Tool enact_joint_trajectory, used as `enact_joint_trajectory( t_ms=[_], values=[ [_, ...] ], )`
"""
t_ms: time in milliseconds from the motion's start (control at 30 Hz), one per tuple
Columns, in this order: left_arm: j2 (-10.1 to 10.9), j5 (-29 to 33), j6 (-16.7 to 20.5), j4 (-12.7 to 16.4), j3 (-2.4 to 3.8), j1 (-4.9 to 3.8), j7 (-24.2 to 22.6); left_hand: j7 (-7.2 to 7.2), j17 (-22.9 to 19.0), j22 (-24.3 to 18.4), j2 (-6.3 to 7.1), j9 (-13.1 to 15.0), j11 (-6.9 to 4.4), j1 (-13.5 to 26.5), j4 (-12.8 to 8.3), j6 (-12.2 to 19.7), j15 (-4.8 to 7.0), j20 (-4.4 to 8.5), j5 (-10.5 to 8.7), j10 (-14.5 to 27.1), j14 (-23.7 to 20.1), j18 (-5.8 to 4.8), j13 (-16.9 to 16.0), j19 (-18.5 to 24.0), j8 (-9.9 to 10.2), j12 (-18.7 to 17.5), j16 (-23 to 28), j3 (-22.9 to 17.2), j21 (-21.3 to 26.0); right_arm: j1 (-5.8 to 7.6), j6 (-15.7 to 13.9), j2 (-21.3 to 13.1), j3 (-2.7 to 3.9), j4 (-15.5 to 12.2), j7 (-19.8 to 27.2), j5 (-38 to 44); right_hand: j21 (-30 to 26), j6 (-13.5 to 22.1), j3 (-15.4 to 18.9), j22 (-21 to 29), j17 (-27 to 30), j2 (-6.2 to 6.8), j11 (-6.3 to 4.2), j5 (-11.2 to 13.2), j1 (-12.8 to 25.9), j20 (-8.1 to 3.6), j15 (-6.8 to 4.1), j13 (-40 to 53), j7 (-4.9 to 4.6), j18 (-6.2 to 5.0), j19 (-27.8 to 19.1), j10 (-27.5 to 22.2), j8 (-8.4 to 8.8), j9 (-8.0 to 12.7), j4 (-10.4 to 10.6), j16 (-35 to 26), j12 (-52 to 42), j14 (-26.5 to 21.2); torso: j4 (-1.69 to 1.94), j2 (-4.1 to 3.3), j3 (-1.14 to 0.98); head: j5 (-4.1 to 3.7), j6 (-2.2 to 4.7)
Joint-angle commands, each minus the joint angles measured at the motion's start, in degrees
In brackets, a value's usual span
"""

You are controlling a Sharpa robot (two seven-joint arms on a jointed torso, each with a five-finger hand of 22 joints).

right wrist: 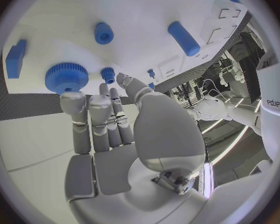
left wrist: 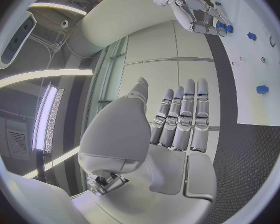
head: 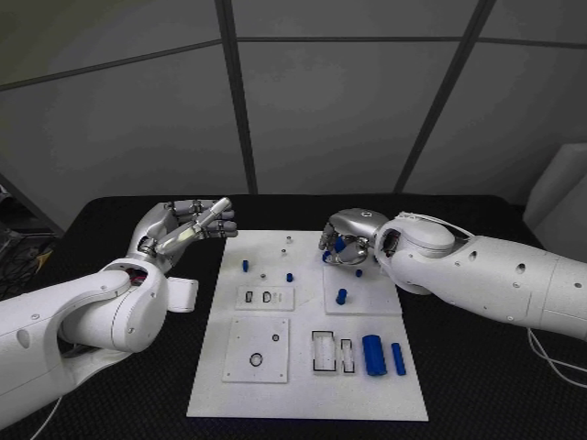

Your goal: Assemble the parts on the task board

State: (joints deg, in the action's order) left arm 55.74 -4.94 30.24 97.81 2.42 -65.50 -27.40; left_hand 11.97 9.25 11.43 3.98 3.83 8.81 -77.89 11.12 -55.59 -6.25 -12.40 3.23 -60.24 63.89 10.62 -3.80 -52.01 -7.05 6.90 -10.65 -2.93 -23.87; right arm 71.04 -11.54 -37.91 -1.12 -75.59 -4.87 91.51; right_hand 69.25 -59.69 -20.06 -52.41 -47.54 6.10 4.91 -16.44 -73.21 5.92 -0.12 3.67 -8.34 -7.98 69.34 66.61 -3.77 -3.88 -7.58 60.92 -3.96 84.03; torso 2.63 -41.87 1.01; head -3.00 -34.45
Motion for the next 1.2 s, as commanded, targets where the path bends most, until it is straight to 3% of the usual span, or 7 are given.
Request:
enact_joint_trajectory(
  t_ms=[33,367,800,1200],
  values=[
    [0.1,-0.6,-1.0,0.2,0.05,-0.08,0.0,0.21,0.1,0.1,-0.51,-0.1,0.40,0.0,-0.1,-0.1,-0.17,-0.12,-0.12,0.0,-0.2,-0.23,0.1,-0.4,0.3,-0.3,0.2,0.1,-0.3,0.12,0.9,0.2,0.03,0.1,-1.3,1.7,1.0,0.2,-0.6,-1.2,-1.3,0.35,-0.03,0.2,-0.1,0.05,-0.03,0.1,0.06,1.12,0.8,-0.1,0.02,0.0,0.1,1.2,0.1,1.5,0.04,-0.26,-0.05,0.04,-0.06],
    [0.1,-0.6,-1.2,0.3,0.06,-0.08,0.3,0.29,0.1,0.1,-0.51,-0.1,0.45,0.1,-0.2,0.0,-0.20,-0.14,-0.12,0.1,-0.2,-0.23,0.1,-0.4,0.4,-0.4,0.3,0.2,-0.3,0.13,1.9,0.8,0.02,0.9,-1.8,1.8,4.7,-0.7,-2.2,-6.7,-6.6,-0.08,-0.18,0.6,-0.6,0.07,-0.09,0.1,0.15,2.00,3.3,1.0,-0.21,-0.1,0.9,6.2,-0.1,1.9,0.18,-0.42,-0.10,0.04,-0.35],
    [0.2,-0.6,-1.3,0.1,0.06,-0.08,0.5,0.37,0.2,0.1,-0.53,-0.1,0.52,0.2,-0.2,0.1,-0.24,-0.16,-0.12,0.2,-0.2,-0.24,0.1,-0.4,0.6,-0.6,0.5,0.3,-0.4,0.14,1.8,1.1,0.02,1.1,-2.2,2.4,9.4,-4.4,-6.0,-14.2,-11.2,-1.24,-0.99,4.7,-3.0,-0.33,-0.60,0.5,0.45,3.25,6.7,4.8,-1.32,-0.6,1.1,10.7,-0.8,1.9,0.14,-0.50,-0.11,-0.13,-0.34],
    [0.5,-0.6,-1.3,0.3,0.06,-0.08,0.6,0.42,0.2,0.1,-0.57,-0.1,0.55,0.2,-0.2,0.1,-0.26,-0.17,-0.12,0.2,-0.2,-0.24,0.1,-0.4,0.6,-0.7,0.5,0.3,-0.4,0.13,-6.7,0.6,0.03,-0.7,-2.2,2.0,11.5,-5.5,-7.1,-18.0,-11.9,-1.20,-1.15,5.1,-3.8,-0.49,-0.73,0.6,0.42,3.93,8.6,6.0,-1.54,-0.7,0.9,11.7,-0.8,1.7,0.19,-0.57,-0.11,0.00,0.14]
  ],
)
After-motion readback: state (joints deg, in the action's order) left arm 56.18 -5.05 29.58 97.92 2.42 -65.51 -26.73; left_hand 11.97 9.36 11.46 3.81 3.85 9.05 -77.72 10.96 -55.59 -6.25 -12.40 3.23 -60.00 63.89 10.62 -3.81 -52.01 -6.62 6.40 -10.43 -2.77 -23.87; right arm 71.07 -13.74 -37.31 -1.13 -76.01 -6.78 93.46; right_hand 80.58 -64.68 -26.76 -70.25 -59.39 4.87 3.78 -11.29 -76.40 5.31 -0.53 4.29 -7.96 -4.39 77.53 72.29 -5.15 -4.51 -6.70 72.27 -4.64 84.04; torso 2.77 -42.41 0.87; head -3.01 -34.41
